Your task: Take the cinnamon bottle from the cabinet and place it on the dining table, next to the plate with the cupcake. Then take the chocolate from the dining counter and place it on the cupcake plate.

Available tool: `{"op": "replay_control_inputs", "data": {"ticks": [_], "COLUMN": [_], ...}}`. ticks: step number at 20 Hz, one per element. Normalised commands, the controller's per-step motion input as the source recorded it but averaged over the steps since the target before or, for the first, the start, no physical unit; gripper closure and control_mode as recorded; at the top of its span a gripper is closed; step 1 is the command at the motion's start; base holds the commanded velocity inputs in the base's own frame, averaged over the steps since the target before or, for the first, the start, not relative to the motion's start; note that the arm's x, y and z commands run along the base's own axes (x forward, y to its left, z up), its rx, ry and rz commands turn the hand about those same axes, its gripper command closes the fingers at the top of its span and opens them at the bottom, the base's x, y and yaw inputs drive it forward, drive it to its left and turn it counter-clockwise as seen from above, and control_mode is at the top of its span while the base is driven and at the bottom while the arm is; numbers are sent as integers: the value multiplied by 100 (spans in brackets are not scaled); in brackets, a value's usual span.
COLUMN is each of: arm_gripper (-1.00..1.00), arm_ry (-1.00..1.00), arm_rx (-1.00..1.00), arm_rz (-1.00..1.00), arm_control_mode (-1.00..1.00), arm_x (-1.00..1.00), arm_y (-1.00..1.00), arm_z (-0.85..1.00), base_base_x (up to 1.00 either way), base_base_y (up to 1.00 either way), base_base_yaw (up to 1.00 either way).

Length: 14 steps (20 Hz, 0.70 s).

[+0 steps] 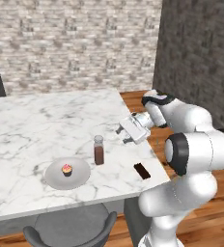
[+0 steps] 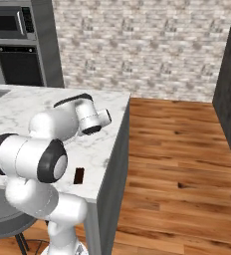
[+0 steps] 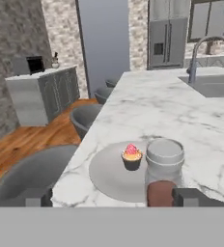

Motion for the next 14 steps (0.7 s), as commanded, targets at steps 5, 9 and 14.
{"op": "replay_control_inputs", "data": {"ticks": [5,9,14], "arm_gripper": [-100,-100,-100], "arm_ry": [10,9,16], "arm_rx": [-17,-23,-10], "arm_rz": [-29,-26,-27], "arm_control_mode": [-100,-100,-100], "arm_x": [-77,-67,-61], "arm_y": [-34,-10,0], "arm_z": [51,-8,-1], "base_base_x": [0,0,0], "base_base_y": [0,0,0], "base_base_yaw": [0,0,0]}}
